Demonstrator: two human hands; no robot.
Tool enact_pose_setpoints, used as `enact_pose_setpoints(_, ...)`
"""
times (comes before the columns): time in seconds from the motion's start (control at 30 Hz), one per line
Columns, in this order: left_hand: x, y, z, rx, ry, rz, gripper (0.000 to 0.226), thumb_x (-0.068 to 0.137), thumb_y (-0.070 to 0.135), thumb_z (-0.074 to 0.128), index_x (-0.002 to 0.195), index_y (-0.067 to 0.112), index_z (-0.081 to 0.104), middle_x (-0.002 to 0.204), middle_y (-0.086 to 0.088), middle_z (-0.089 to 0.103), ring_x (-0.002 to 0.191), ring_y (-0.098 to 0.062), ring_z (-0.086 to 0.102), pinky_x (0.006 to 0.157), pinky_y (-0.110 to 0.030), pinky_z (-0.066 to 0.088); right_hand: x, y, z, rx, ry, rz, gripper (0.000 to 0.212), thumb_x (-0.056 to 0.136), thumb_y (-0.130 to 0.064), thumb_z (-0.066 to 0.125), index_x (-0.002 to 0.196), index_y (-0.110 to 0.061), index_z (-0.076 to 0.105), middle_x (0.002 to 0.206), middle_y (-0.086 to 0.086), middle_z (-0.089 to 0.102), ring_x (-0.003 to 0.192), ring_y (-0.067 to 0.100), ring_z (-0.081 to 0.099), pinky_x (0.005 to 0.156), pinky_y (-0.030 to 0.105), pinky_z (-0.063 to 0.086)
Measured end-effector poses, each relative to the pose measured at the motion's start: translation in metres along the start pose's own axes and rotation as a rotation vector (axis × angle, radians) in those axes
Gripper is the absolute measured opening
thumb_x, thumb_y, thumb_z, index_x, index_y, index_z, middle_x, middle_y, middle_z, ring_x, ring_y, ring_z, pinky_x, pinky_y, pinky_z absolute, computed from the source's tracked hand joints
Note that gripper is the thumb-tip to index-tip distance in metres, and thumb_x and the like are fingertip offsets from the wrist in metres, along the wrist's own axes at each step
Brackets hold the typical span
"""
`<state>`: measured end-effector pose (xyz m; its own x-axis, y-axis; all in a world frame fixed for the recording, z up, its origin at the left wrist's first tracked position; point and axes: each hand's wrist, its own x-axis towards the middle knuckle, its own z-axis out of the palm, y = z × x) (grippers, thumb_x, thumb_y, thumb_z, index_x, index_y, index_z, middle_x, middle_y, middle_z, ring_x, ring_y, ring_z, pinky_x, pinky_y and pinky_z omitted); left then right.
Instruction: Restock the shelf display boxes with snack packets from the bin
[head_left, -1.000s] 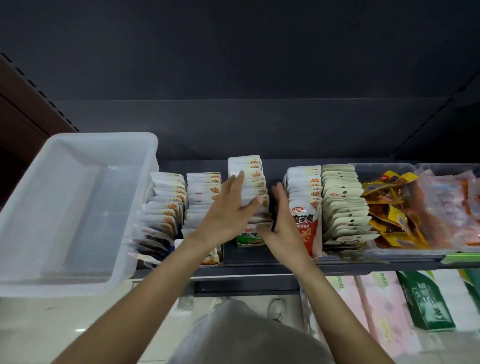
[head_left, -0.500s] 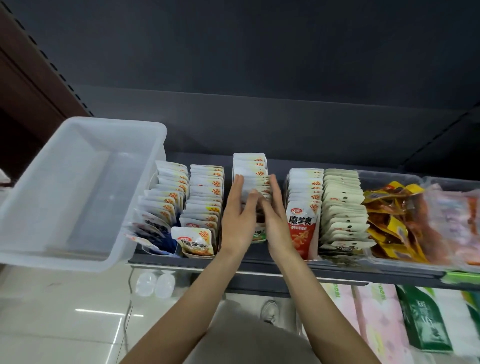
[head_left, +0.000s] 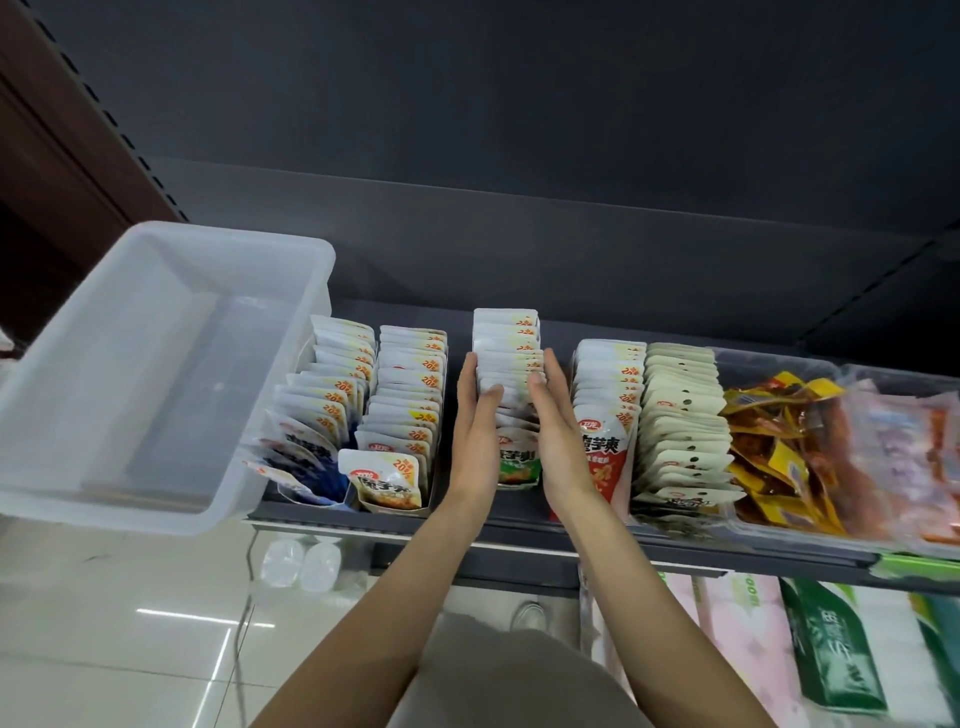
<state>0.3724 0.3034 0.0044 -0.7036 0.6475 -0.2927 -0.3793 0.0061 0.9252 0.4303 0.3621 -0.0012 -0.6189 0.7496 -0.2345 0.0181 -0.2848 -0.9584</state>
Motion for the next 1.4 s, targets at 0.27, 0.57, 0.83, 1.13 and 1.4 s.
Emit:
enact_pose_setpoints(0.27, -0.015, -0.002, -0.01, 0.03, -0.002, 0.128, 0.04, 0.099, 0.016, 0.041, 0.137, 0.025, 0.036, 0.139, 0.01, 0.043, 0.121, 0.006, 0.044, 0.092, -0.007, 0.039, -0.02, -0.003, -0.007, -0.07, -0.012, -0.116, 0.053, 0.094, -0.034, 0.047, 0.143, -0.019, 0.033, 0.141, -0.013, 0.041, 0.123, -0.015, 0.039, 0.094, 0.004, 0.034)
enact_pose_setpoints(0.57, 0.011, 0.025, 0.002, 0.24, 0.002, 0.088, 0.047, 0.101, 0.034, 0.037, 0.145, 0.03, 0.025, 0.136, 0.024, 0.034, 0.124, 0.01, 0.03, 0.099, -0.013, 0.024, 0.016, -0.03, -0.006, -0.354, -0.02, -0.117, 0.048, 0.102, -0.022, 0.038, 0.148, -0.022, 0.024, 0.152, -0.013, 0.025, 0.139, -0.002, 0.019, 0.111, 0.013, 0.017)
enact_pose_setpoints(0.83, 0.024, 0.017, 0.002, 0.268, 0.008, 0.015, 0.052, 0.1, 0.025, 0.041, 0.148, 0.022, 0.022, 0.152, 0.004, 0.031, 0.137, -0.011, 0.031, 0.115, -0.035, 0.025, 0.074, -0.053, -0.005, -1.487, -0.107, -0.509, 0.032, 0.095, -0.015, 0.045, 0.125, -0.013, 0.054, 0.123, 0.005, 0.061, 0.116, 0.023, 0.045, 0.097, 0.033, 0.035)
enact_pose_setpoints(1.13, 0.023, 0.013, 0.001, 0.088, 0.032, -0.076, 0.054, 0.098, 0.026, 0.044, 0.147, 0.032, 0.024, 0.151, 0.007, 0.033, 0.136, -0.013, 0.034, 0.113, -0.04, 0.029, 0.075, -0.063, -0.006, -1.528, -0.269, -0.568, 0.013, 0.095, -0.023, 0.051, 0.107, -0.018, 0.055, 0.112, -0.003, 0.064, 0.101, 0.023, 0.057, 0.078, 0.032, 0.037)
enact_pose_setpoints(1.4, 0.022, 0.013, 0.003, 0.067, 0.029, -0.052, 0.057, 0.092, 0.037, 0.049, 0.145, 0.037, 0.028, 0.149, 0.009, 0.035, 0.136, -0.012, 0.034, 0.114, -0.041, 0.029, 0.067, -0.061, -0.003, -1.718, -0.185, -0.635, 0.037, 0.086, -0.004, 0.054, 0.116, -0.024, 0.059, 0.1, 0.003, 0.07, 0.089, 0.032, 0.064, 0.063, 0.033, 0.038)
